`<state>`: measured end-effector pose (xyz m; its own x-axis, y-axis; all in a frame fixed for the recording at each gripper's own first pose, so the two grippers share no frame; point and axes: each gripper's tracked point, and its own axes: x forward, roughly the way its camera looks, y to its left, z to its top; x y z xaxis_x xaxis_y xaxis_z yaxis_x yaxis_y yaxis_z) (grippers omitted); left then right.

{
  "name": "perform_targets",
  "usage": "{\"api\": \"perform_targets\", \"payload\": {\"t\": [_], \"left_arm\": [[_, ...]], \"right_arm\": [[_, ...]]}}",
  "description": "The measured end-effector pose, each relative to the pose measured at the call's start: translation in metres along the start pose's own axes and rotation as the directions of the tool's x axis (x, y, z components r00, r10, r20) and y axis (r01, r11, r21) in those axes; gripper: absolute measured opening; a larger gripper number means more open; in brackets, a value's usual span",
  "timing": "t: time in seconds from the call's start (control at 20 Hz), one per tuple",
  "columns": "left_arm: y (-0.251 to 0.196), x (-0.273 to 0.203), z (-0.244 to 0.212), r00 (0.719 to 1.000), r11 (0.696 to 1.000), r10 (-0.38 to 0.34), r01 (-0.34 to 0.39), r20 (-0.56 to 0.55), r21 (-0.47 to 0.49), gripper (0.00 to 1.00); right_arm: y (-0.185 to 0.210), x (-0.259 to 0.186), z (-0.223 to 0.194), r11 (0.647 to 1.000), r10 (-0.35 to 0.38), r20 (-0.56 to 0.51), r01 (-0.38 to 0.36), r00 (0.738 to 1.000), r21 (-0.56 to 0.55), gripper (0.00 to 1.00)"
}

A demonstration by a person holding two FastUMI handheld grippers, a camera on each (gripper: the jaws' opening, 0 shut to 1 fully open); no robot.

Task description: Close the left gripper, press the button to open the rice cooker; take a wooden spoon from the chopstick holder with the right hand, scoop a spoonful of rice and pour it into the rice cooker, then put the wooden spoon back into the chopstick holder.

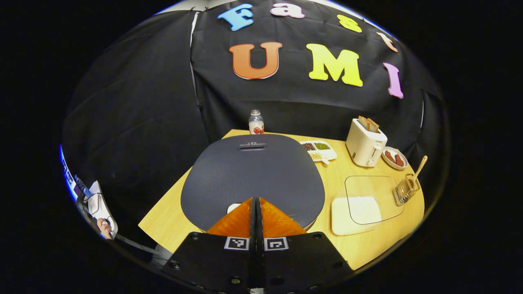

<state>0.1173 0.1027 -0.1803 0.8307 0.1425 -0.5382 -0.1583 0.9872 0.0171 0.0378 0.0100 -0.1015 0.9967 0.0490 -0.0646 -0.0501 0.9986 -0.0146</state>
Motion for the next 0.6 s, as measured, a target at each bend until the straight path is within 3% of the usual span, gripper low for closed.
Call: {"api": "perform_targets", "payload": {"t": [0.15,0.2,0.3,0.4,0.6], "left_arm": [[0.002,0.001,0.002,1.0,1.0,0.021,-0.02,0.003,-0.019,0.0],[0.001,0.0,0.005,1.0,0.999,0.023,-0.023,0.012,-0.034,0.0],[0.002,-0.004,0.008,0.999,0.999,0.028,-0.026,0.034,-0.045,0.0],[0.002,-0.017,0.026,0.994,0.998,0.03,-0.024,0.106,-0.06,0.0],[-0.001,-0.069,0.066,0.97,0.997,0.038,-0.021,0.242,-0.074,0.0]], "right_arm": [[-0.002,-0.006,0.002,1.0,-0.006,0.002,0.006,1.0,-0.007,1.0],[-0.004,-0.008,0.002,1.0,-0.012,0.001,0.012,1.0,-0.01,0.96],[-0.005,-0.014,0.002,1.0,-0.012,0.001,0.012,1.0,-0.017,1.0],[-0.004,-0.021,0.0,1.0,-0.007,0.003,0.007,1.0,-0.024,0.96],[-0.012,-0.026,-0.003,1.0,-0.024,0.0,0.024,1.0,-0.007,1.0]]}}
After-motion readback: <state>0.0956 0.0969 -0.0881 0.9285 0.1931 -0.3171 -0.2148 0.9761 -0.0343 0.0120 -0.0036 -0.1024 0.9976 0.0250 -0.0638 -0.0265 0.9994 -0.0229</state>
